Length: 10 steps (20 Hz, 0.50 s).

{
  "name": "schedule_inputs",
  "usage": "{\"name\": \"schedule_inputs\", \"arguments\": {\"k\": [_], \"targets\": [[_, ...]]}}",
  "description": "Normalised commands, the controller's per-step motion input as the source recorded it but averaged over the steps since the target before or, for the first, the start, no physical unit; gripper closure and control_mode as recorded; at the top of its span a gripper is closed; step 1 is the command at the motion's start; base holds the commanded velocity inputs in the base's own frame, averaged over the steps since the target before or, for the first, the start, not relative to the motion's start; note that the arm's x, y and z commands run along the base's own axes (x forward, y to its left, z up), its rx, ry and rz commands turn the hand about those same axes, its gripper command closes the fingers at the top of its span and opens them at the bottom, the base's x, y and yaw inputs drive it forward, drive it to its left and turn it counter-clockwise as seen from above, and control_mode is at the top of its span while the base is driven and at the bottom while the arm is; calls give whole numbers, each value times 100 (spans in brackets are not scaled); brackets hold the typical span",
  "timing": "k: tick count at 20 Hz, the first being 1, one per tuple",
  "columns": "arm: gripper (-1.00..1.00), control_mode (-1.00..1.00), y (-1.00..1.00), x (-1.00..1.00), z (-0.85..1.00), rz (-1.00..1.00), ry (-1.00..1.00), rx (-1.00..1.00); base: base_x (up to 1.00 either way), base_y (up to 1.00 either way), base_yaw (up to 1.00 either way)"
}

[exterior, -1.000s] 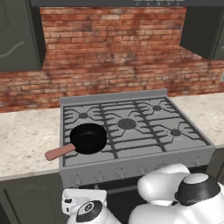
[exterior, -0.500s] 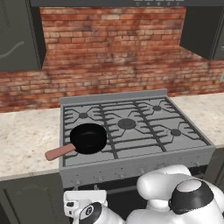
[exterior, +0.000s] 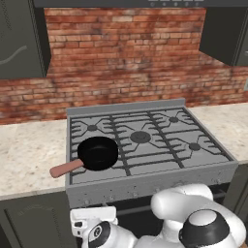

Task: Turn off the front left burner of the stove.

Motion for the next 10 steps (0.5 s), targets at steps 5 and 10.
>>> {"name": "schedule_inputs", "arguments": {"k": [5, 10], "targets": [[-100, -100, 19, 23, -17, 2, 0, 0, 0, 0, 0], [-100, -100, 14, 17, -23, 1, 0, 0, 0, 0, 0]]}}
